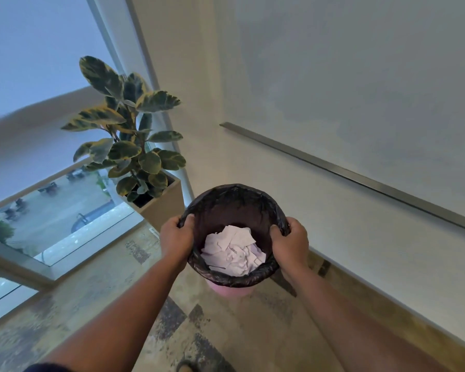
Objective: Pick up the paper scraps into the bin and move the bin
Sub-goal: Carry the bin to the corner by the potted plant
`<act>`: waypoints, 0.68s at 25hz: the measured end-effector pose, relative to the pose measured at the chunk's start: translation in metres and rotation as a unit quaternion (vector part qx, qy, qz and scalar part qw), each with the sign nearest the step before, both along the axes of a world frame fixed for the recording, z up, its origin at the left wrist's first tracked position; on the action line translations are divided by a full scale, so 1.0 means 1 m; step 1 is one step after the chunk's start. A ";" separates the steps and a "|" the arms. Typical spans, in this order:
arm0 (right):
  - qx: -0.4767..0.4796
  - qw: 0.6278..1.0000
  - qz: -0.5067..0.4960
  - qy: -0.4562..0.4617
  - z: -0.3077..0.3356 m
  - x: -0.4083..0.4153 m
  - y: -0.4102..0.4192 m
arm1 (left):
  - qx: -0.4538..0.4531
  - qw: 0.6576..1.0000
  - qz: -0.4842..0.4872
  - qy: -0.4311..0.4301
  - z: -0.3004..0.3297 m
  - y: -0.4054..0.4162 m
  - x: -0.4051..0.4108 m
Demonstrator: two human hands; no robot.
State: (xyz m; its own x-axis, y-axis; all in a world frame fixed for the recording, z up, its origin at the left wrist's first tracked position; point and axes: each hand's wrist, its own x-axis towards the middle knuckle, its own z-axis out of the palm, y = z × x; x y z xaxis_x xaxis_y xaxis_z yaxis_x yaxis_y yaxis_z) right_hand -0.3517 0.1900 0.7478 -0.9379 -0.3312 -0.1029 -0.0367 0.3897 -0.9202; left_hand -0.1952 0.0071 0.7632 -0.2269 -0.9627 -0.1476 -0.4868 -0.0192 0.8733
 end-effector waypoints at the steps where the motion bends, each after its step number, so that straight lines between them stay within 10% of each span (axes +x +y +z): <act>1: 0.010 1.000 0.005 0.003 -0.001 -0.004 -0.006 | -0.005 1.000 0.000 -0.001 0.001 -0.004 -0.002; 17: 0.050 0.999 -0.005 0.015 -0.011 -0.083 -0.162 | -0.004 0.998 -0.042 0.040 -0.017 -0.173 -0.084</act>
State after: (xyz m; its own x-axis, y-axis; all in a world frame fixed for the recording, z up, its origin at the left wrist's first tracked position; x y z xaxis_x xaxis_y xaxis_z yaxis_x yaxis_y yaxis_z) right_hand -0.4347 0.0282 0.7367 -0.9441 -0.3116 -0.1073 -0.0586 0.4793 -0.8757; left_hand -0.2796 -0.1659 0.7464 -0.3180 -0.9407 -0.1184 -0.4148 0.0257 0.9096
